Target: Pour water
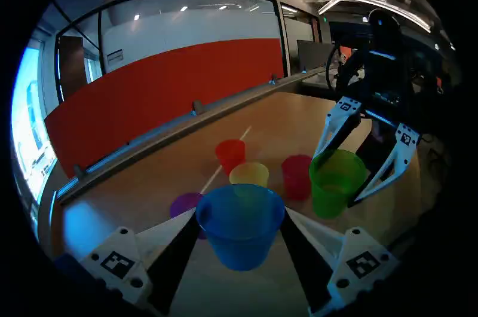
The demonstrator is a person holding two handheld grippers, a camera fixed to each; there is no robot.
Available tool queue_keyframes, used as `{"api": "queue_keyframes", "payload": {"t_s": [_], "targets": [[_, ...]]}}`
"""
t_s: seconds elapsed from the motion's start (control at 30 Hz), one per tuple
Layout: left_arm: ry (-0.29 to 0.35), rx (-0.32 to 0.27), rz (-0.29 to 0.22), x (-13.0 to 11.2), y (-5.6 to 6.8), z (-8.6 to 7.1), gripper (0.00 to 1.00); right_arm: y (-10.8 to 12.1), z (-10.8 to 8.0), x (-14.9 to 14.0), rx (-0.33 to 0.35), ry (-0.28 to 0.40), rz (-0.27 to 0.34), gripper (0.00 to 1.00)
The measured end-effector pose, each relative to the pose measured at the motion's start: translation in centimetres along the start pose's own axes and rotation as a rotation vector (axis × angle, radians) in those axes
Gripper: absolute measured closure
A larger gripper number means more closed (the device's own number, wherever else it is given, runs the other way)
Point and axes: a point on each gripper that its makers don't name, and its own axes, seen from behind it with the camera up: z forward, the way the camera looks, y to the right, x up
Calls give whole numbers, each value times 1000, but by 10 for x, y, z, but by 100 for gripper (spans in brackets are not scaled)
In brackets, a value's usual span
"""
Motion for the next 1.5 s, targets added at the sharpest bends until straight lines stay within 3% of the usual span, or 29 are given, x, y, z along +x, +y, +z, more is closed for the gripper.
{"api": "queue_keyframes", "payload": {"t_s": [0.7,1.5], "targets": [[-101,-62,27,-49,15,19,13,-6,16,-33,37,-91,0,9],[-163,-107,89,-64,25,43,13,-5,32,-56,60,-144,-5,9]]}}
